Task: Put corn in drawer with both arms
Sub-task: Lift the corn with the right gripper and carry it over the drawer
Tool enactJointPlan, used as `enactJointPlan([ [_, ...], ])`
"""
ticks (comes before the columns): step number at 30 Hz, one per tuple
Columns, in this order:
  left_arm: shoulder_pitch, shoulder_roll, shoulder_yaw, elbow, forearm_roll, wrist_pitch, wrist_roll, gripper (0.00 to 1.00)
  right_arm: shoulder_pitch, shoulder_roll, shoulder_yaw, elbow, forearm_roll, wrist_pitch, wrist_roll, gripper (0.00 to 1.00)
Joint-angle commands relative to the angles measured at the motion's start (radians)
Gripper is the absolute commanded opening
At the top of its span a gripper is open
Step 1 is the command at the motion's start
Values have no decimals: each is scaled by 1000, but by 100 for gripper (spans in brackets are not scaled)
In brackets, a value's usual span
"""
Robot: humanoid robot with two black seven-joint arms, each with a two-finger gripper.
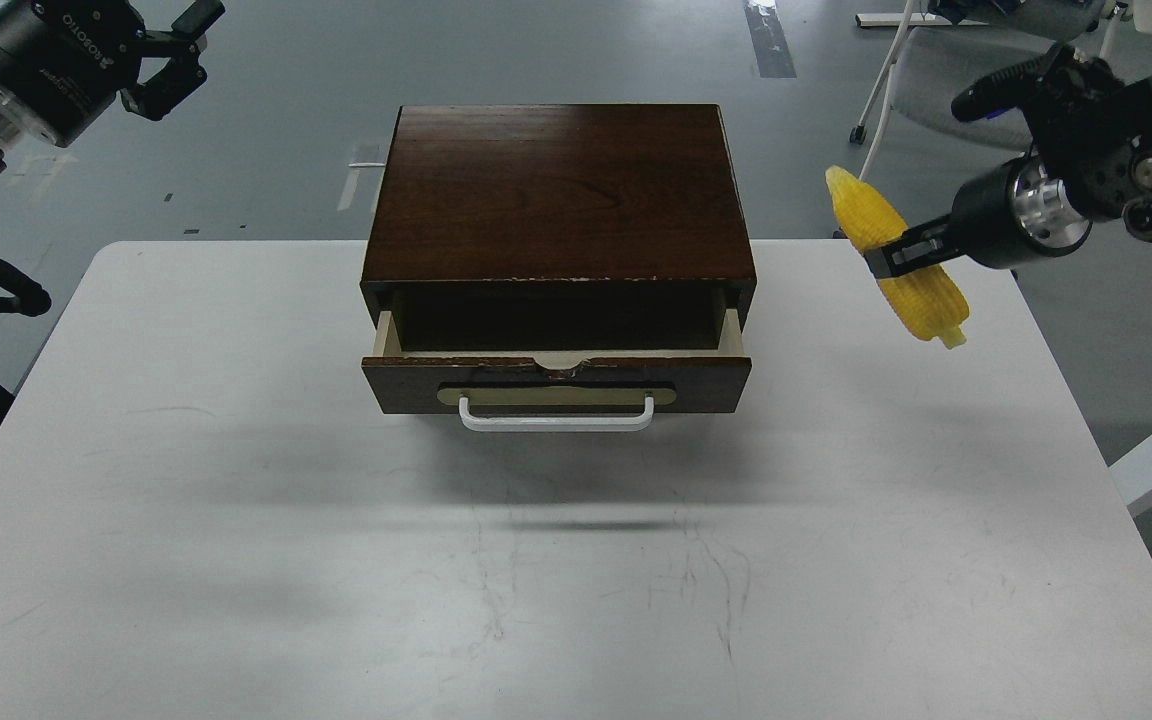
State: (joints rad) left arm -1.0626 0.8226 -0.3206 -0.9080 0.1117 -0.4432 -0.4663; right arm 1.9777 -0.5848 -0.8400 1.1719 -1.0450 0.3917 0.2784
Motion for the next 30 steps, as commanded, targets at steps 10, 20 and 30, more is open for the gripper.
enactJointPlan([
  [10, -7, 3, -2, -2, 2, 4, 25, 98, 164, 307, 25, 5, -309, -149, 210, 0],
  [20, -11, 6, -2, -5, 3, 9, 34, 98, 154, 444, 25, 64, -624, -376, 210, 0],
  [30, -13, 9, 1, -11, 3, 12, 37, 98, 69, 464, 25, 57, -615, -375, 210, 0],
])
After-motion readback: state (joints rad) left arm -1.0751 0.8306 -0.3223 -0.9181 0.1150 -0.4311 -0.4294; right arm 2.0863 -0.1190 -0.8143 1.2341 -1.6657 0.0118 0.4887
